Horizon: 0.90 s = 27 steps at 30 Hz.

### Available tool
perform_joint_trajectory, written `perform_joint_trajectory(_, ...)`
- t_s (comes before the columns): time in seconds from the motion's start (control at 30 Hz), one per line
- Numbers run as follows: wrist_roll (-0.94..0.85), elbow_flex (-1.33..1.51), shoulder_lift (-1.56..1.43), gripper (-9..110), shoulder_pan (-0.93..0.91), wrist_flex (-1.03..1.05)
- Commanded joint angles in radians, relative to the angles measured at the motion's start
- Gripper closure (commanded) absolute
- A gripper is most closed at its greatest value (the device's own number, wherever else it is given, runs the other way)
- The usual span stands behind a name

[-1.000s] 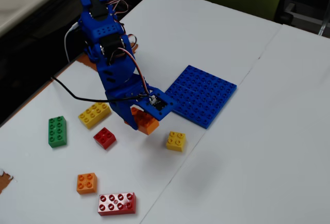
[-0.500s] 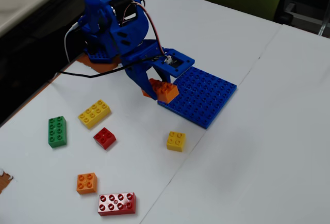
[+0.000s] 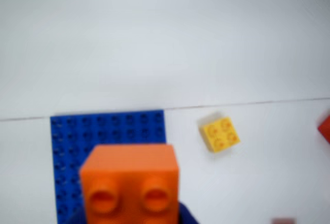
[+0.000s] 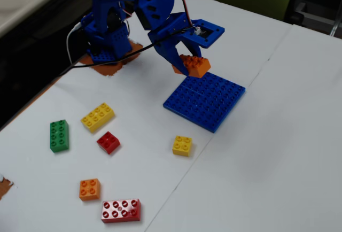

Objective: Pick up the 2x4 orange block and go up the 8x8 blue block.

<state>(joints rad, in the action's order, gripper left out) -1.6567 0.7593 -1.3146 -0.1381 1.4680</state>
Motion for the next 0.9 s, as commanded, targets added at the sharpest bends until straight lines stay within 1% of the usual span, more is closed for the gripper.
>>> perform_joint_trajectory(0.0, 0.034, -0.025, -0.061, 101, 0.046, 0.012)
perform_joint_trajectory(0.2, 0.094, -0.025, -0.031, 101, 0.109, 0.012)
perform_joint_trajectory(0.4, 0.109, -0.025, 0.017, 101, 0.141, 0.015)
perform_joint_trajectory(0.67, 0.098, -0.043, 0.081, 101, 0.143, 0.071)
perform_joint_trajectory(0.87, 0.107, -0.064, 0.126, 101, 0.137, 0.075)
